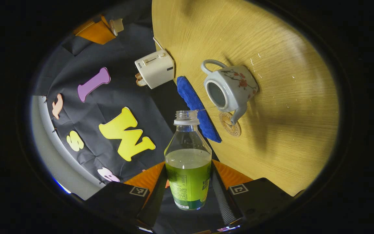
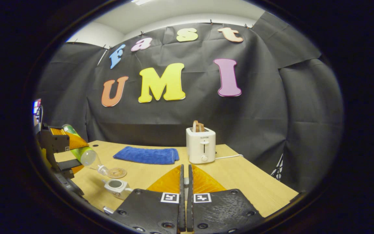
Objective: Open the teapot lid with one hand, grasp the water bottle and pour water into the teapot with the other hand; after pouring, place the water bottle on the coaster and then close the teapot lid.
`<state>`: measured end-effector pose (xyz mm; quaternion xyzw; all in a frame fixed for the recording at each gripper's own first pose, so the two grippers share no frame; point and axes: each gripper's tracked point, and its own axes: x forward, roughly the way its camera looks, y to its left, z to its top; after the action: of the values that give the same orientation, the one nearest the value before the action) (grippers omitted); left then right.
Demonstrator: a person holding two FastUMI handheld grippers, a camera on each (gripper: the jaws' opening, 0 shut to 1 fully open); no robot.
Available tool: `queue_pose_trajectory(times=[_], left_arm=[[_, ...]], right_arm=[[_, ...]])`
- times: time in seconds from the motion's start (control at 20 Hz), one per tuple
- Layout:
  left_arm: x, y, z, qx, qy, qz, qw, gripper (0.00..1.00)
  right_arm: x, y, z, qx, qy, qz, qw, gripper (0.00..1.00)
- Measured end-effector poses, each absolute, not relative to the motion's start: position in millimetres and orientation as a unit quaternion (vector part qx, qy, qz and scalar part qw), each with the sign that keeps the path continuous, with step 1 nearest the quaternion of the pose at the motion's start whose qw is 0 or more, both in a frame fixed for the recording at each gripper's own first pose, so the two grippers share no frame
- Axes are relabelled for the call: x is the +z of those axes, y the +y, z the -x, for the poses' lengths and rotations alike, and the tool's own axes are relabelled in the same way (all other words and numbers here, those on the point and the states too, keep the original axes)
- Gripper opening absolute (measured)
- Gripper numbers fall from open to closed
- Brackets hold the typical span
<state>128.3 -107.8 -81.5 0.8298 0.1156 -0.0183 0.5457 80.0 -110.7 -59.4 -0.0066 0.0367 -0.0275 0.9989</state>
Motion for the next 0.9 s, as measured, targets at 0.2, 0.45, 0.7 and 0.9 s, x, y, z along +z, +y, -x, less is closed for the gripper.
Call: queue_pose_trajectory(times=[0.2, 0.45, 0.7, 0.9], left_arm=[[-89.4, -109.2, -131.5, -0.03, 0.114, -0.775, 0.621, 0.72], [-83.3, -108.6, -125.7, -0.019, 0.091, -0.673, 0.734, 0.75], [-57.7, -111.5, -131.6, -0.006, 0.062, -0.487, 0.871, 0.71], [-30.2, -110.0, -145.7, 0.01, 0.024, -0.286, 0.958, 0.71]], right_arm=[[-60.5, -111.7, -80.3, -0.029, 0.037, 0.011, 0.999, 0.01], [-56.7, -116.1, -78.7, -0.034, 0.035, 0.01, 0.999, 0.01], [-58.3, -113.8, -79.0, -0.029, 0.038, 0.001, 0.999, 0.01], [-58.9, -114.3, -79.8, -0.028, 0.036, -0.001, 0.999, 0.01]])
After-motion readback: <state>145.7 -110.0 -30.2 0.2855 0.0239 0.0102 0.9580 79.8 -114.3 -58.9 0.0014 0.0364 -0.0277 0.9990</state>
